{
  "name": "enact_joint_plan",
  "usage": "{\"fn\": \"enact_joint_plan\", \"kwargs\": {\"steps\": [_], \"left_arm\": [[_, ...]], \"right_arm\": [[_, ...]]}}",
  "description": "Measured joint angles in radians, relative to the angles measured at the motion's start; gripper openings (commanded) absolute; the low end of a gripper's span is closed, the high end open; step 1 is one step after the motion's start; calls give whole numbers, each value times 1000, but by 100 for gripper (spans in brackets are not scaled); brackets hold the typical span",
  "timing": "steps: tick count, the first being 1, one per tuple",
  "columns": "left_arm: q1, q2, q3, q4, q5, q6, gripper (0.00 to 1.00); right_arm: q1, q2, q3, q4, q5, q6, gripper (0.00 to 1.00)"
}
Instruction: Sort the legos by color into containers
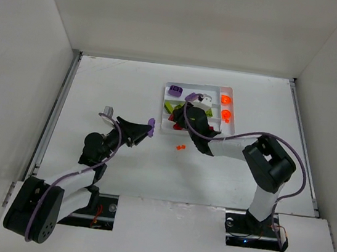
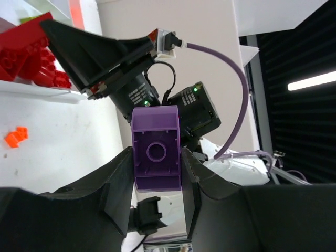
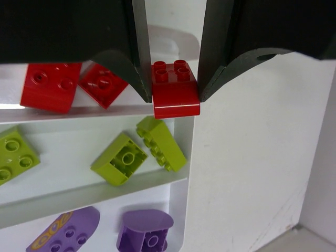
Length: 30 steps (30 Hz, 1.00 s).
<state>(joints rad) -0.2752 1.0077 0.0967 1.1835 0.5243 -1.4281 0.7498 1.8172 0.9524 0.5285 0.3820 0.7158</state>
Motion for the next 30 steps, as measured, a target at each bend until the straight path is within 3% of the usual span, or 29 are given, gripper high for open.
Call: {"fn": "enact_joint_plan", "kwargs": {"steps": [6,10,12,18,21,27,30], "left_arm": [[-7,-40,-2,-97,-29,82,18],[-19,-44,-1,-143,-53,117,18],[-28,-43,0,-161,-65,133,18],[-89,-32,52,-232,-127,178,18],[-131,-22,111,-280,-175,220,18],[-254,131,380,-481,-315,399,18],[-307,295,599,-610,-383,519,18]], "right_arm": [[18,59,29,12,77,95,29],[26,59,28,12,91,131,55],[31,56,24,11,97,140,62],[34,-40,-45,2,98,128,63],[24,-152,-116,3,99,111,57],[-78,-491,-297,-23,99,31,20],[-163,-636,-338,-82,101,10,17]]}}
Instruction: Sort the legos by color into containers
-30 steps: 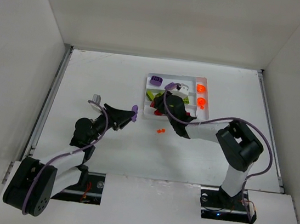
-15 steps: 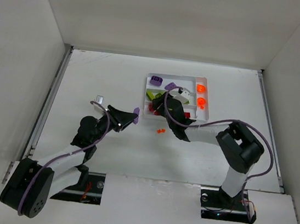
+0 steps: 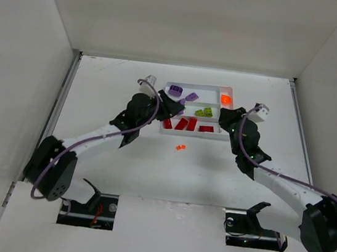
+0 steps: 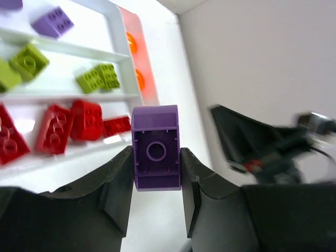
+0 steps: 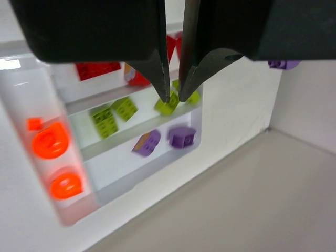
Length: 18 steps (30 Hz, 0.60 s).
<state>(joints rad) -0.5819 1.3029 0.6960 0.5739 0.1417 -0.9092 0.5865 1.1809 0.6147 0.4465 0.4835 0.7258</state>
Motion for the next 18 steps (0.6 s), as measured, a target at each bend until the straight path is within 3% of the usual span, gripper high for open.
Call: {"fn": "enact_joint_plan", "kwargs": {"steps": [4,10,18], "left_arm": [[-40,247,299,-143,-74,148,18],[-53,598,688,-316,-128,360,20],[-32,912,1006,-396,-2,557,24]], "right_arm": [[-76,-69,-40,-56,4,-14,20],[-124,-50,-115,-108,-45,-18,24],[-150,-55,-141,-94,-100,-14,26]]}}
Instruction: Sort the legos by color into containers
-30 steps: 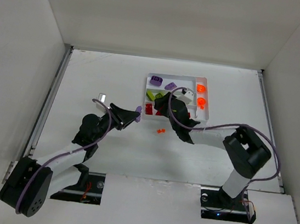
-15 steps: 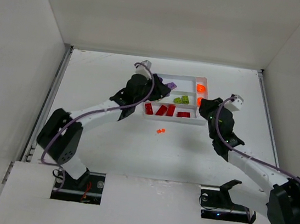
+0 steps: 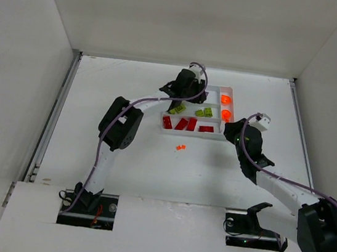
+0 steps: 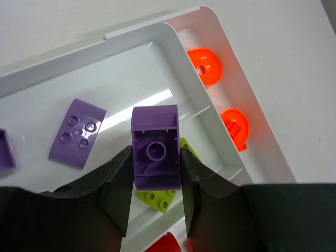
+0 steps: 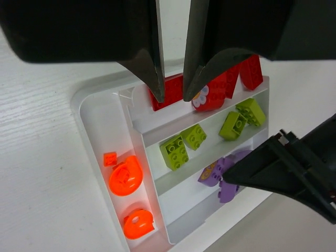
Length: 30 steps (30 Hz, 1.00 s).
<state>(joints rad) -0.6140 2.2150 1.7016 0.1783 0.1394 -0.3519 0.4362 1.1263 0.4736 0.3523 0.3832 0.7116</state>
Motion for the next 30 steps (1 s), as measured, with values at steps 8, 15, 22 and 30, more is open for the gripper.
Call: {"fn": "enact_joint_plan", "kwargs": {"steps": [8,15,22,30], "left_arm": [[34,163,264,-84,133,140,29],[39,262,457,-180,168,232,43],[21,284,489,-250,163,304,65],[1,114,226,-161,47,274,53]], "right_arm": [[-6,0,-13,22,-34,4,28],[-11,0,-13,24,-45,10,32],[-16,0,-13,29,-52,10,35],[7,0,-13,49,-85,-26,16]]}}
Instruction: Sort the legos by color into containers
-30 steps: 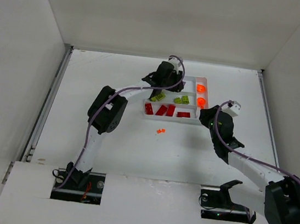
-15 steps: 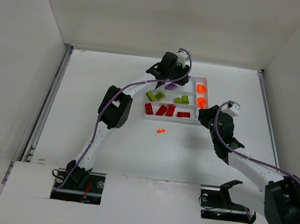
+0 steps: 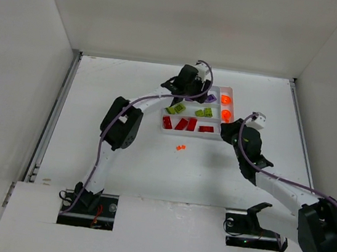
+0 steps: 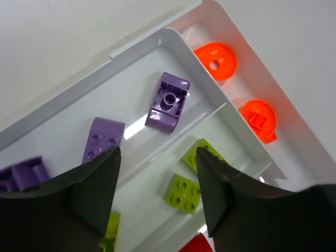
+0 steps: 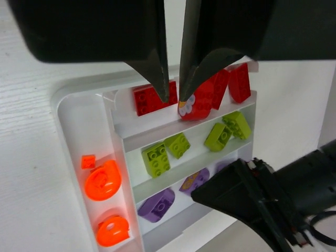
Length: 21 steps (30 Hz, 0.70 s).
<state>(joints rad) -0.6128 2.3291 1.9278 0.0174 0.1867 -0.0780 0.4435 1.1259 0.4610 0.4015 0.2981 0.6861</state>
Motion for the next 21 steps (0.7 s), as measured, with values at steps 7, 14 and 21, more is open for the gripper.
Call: {"fn": "enact_joint_plan", "kwargs": {"steps": [7,14,21], "left_arm": [[-45,-643,-623,212,-232,-208,24],[-214,-1167,-1294,364,-439,-438,27],[-132,-1360,-1540,226,-510,-503,31]], "right_arm": [[117,21,59,-33,-28,-63,20],[332,193,165,-100,-46,-111,42],[455,426,324,-251,-48,-217,45]]}}
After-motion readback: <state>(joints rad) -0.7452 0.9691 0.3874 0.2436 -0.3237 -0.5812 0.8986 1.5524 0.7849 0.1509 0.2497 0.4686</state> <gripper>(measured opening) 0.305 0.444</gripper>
